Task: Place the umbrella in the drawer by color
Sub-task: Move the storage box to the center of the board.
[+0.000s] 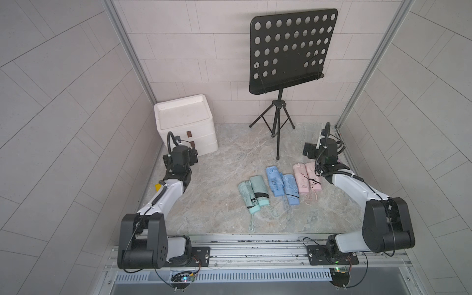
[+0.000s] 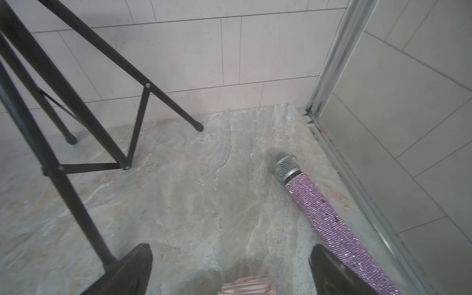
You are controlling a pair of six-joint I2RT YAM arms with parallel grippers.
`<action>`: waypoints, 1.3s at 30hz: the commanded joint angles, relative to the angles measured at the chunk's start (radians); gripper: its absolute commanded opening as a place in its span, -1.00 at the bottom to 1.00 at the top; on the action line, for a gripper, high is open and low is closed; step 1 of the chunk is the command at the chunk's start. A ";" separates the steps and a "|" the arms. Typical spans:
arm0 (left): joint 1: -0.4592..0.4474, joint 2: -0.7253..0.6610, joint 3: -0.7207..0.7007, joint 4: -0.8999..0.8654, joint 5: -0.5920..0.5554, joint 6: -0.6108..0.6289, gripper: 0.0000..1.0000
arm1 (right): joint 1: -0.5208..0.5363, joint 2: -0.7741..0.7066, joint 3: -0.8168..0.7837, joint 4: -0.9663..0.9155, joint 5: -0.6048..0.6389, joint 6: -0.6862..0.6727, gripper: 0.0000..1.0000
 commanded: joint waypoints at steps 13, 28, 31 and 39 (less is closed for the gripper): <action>0.212 -0.004 0.303 -0.491 0.268 0.016 1.00 | 0.160 -0.018 0.285 -0.299 -0.231 0.160 1.00; 0.302 0.259 0.654 -0.665 0.593 -0.003 0.90 | 0.402 0.247 0.685 -0.425 -0.227 0.089 1.00; 0.313 0.355 0.801 -0.721 0.621 -0.033 0.79 | 0.438 0.268 0.707 -0.442 -0.226 0.082 1.00; 0.329 0.612 1.184 -0.859 0.694 -0.098 0.54 | 0.512 0.260 0.676 -0.451 -0.221 0.045 1.00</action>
